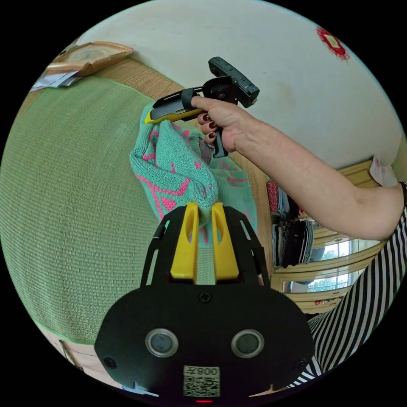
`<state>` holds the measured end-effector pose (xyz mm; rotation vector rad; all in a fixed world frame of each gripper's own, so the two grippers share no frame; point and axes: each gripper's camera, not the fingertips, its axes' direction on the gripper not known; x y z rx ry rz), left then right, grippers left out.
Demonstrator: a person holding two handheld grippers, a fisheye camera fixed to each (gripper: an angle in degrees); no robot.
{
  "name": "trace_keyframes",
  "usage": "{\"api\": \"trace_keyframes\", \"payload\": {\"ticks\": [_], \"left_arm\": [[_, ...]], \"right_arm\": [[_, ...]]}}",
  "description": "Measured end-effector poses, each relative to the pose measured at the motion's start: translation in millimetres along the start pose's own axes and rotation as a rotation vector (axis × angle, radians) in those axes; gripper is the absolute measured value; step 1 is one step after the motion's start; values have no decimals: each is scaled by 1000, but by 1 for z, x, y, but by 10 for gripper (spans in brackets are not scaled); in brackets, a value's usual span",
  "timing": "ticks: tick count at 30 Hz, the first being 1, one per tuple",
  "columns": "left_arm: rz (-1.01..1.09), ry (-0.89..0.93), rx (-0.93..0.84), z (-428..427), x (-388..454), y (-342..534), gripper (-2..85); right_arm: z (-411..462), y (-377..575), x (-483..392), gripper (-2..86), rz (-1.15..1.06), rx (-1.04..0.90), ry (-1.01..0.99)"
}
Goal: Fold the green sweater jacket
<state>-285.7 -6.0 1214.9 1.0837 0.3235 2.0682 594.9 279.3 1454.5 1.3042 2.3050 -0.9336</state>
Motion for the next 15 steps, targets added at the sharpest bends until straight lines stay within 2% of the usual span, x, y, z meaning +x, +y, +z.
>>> {"api": "trace_keyframes", "payload": {"ticks": [8, 15], "left_arm": [[234, 66, -72, 95, 74, -21, 56], [437, 97, -256, 232, 143, -28, 55]], "right_arm": [[-102, 97, 89, 27, -50, 165, -206], [-168, 214, 193, 26, -16, 286, -301]]}}
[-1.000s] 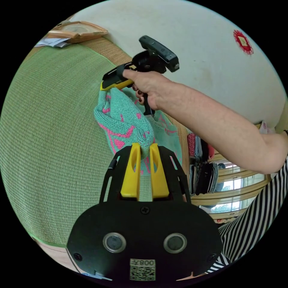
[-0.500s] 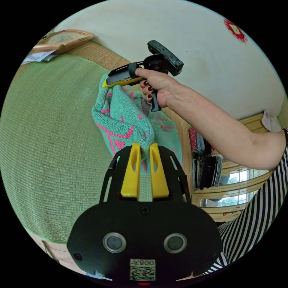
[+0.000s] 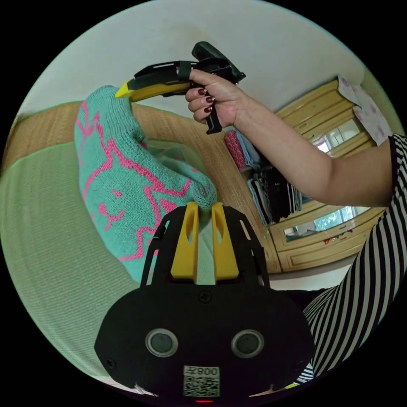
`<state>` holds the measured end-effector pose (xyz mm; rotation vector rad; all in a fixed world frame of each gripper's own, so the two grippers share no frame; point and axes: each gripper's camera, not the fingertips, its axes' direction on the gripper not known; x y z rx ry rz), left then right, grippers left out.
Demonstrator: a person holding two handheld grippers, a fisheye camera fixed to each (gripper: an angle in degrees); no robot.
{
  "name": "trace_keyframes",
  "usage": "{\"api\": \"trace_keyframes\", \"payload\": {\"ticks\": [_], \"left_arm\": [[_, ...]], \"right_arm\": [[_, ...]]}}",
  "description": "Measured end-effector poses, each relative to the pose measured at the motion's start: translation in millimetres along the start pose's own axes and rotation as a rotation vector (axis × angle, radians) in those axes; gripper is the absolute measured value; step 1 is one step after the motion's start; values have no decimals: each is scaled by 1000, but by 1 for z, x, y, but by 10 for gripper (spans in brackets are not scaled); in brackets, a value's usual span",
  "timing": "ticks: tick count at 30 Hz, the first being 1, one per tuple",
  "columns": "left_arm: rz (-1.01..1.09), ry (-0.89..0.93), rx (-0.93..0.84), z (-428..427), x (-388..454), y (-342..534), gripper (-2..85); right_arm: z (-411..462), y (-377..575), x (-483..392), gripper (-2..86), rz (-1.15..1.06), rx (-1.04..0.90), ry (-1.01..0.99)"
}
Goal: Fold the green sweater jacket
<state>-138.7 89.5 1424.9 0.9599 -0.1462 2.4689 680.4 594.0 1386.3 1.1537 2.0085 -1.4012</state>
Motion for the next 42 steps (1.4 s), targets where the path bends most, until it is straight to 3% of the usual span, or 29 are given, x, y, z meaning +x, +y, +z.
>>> {"api": "trace_keyframes", "payload": {"ticks": [15, 23, 29, 35, 37, 40, 42], "left_arm": [[163, 10, -296, 265, 29, -76, 57], [199, -155, -505, 380, 25, -89, 70], [218, -186, -523, 421, 23, -99, 74], [247, -225, -529, 450, 25, -104, 75], [257, -229, -524, 458, 24, -106, 75], [276, -235, -526, 465, 25, -107, 74], [293, -234, -526, 465, 26, -107, 72]], "right_arm": [[-122, 186, 163, 25, 201, 139, -10], [-121, 254, 255, 24, 385, 149, -150], [-137, 281, 260, 14, 374, 194, -186], [-163, 308, 203, 2, 254, 262, -59], [-154, 311, 176, 1, 185, 223, -39], [-106, 312, 143, 1, 104, -1, 19], [-70, 320, 137, 0, 98, -171, 215]]}}
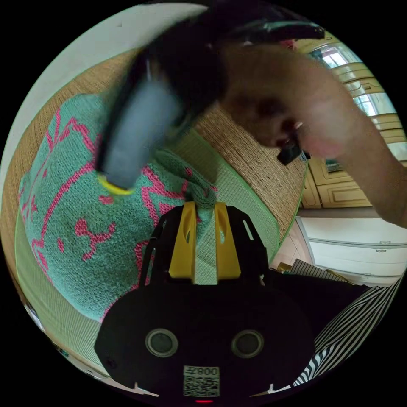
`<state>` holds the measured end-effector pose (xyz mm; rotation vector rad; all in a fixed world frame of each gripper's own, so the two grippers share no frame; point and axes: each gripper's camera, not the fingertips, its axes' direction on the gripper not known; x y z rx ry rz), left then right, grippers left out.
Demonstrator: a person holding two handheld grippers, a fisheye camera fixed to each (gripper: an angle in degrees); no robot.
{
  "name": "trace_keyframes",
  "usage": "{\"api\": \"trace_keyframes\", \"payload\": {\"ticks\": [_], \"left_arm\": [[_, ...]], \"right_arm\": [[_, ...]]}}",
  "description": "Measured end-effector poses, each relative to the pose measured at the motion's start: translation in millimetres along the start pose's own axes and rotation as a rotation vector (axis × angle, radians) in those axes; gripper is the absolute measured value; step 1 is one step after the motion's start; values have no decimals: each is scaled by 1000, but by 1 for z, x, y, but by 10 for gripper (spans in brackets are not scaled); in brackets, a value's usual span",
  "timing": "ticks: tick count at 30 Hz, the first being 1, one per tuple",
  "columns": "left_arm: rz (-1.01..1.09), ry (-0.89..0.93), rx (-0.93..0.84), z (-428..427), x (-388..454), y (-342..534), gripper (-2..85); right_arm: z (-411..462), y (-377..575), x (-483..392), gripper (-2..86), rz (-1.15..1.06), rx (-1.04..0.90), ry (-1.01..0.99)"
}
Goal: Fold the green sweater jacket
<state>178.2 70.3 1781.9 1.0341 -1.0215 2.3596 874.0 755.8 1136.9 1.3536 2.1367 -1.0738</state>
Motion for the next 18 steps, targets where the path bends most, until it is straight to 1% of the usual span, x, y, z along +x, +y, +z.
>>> {"api": "trace_keyframes", "payload": {"ticks": [1, 3, 6, 8, 9, 10, 12, 13, 15, 16, 18], "left_arm": [[16, -2, 8, -3, 2, 2, 69], [23, -4, 39, -14, 4, 10, 59], [29, 66, 154, -42, 1, 32, 36], [-1, 34, 213, -59, -8, 47, 23], [-61, -36, 227, -66, -19, 56, 15], [-127, -102, 228, -69, -32, 64, 11], [-215, -155, 181, -61, -55, 70, 6], [-216, -90, 156, -50, -67, 71, 4], [-239, -22, 166, -37, -78, 73, 3], [-221, -38, 177, -34, -76, 72, 2], [-207, -101, 175, -34, -68, 72, 1]], "right_arm": [[3, 2, -1, 0, -3, 1, 19], [2, 10, 1, 0, 34, 53, -27], [2, 17, 0, 0, 39, 58, -29], [4, 21, -4, 0, 35, 55, -19], [5, 23, -8, 0, 31, 55, -4], [5, 25, -10, 0, 28, 56, 6], [9, 29, -23, 1, 0, 57, 52], [11, 30, -26, 1, -16, 56, 62], [25, 32, -42, 1, -78, 5, 90], [29, 33, -46, 1, -89, -11, 101], [38, 37, -63, 1, -131, -16, 189]]}}
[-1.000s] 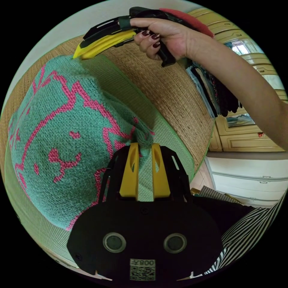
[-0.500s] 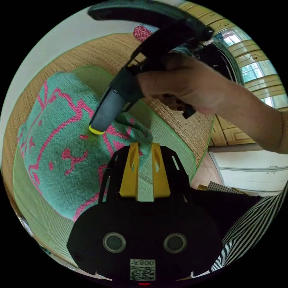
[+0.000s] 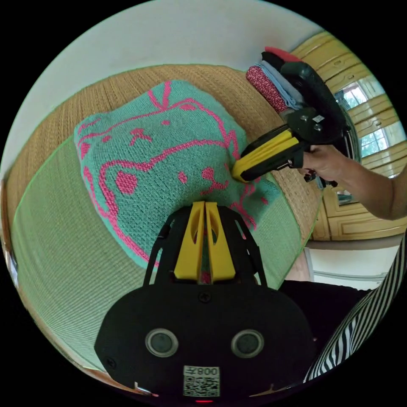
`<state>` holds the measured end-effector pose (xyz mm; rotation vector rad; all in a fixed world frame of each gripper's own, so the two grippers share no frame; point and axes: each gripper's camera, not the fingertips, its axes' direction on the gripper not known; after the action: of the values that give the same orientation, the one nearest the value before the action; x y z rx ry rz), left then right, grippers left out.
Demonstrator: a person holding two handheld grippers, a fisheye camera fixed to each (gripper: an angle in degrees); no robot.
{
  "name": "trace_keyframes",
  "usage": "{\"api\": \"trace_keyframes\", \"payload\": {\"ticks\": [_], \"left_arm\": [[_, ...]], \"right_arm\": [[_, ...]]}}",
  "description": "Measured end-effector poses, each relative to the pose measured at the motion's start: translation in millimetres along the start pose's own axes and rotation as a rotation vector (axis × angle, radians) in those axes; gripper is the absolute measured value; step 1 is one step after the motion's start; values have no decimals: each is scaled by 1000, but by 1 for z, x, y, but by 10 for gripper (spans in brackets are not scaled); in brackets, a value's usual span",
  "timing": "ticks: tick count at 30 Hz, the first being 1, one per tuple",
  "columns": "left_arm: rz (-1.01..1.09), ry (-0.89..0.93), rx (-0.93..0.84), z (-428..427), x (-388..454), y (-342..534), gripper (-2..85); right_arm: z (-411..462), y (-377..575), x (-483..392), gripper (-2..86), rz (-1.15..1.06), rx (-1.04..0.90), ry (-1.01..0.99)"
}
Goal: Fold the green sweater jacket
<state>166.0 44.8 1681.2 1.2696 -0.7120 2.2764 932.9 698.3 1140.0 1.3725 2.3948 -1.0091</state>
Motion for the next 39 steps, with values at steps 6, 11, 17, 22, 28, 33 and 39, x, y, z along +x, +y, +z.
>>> {"api": "trace_keyframes", "payload": {"ticks": [6, 11, 17, 22, 28, 33, 39], "left_arm": [[-36, 2, -2, -19, -1, 8, 1], [24, -4, 116, -70, -5, 17, 1], [-149, -56, 192, -97, -62, 18, 1], [-178, 26, 157, -92, -88, 22, 1], [-119, -17, 214, -152, -90, 41, 1], [-170, -16, 133, -155, -112, 59, 1], [-157, 3, 199, -213, -116, 83, 1]], "right_arm": [[-8, 3, -24, 1, 43, -33, 72], [-39, 5, -33, 0, 100, 145, 137], [-15, 4, -10, 0, 177, 135, 118], [-12, 13, -8, 0, 210, 157, 142], [-9, 20, -3, 0, 247, 165, 97], [-3, 24, 8, 0, 315, 195, 32], [-21, 25, 1, 0, 340, 272, 62]]}}
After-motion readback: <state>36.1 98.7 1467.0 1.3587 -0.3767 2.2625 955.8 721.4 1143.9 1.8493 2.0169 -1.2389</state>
